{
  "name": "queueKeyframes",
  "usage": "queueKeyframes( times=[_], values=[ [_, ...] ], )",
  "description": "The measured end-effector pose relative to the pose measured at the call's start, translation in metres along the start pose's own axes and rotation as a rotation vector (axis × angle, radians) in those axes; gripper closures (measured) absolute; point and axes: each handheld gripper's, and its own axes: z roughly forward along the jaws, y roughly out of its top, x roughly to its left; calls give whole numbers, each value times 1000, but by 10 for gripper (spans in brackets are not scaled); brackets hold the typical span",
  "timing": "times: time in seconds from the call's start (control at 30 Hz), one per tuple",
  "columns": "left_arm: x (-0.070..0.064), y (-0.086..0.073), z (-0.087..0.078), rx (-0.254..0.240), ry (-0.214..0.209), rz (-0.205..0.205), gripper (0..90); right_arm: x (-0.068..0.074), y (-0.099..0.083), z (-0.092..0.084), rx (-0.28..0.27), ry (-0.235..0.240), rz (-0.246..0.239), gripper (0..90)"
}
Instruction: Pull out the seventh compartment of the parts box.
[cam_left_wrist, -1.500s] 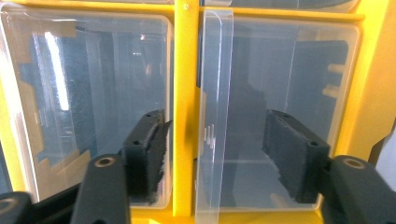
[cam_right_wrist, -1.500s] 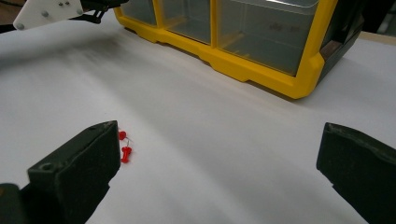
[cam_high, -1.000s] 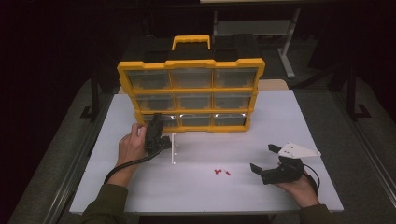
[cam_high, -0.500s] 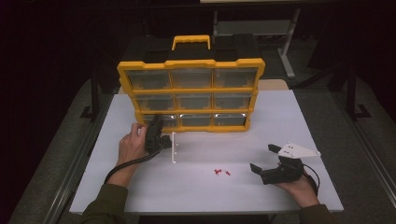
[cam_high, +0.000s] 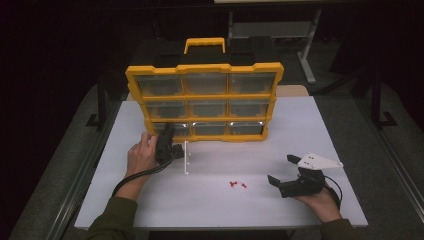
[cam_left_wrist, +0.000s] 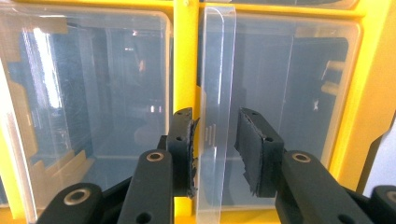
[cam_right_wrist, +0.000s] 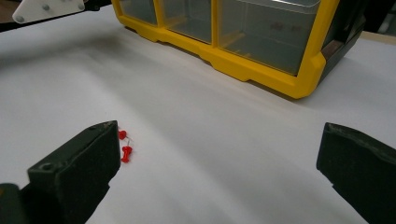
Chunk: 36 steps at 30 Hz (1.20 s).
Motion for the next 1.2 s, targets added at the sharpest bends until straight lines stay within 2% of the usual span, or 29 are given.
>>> queueKeyframes(
  times=[0.63,1.2],
  values=[
    [1,1,-1,7,5,-6,755,0,0,0,0,0,2,0],
    [-1,2,-1,9,21,26,788,1,0,1,1,3,-1,0]
  ],
)
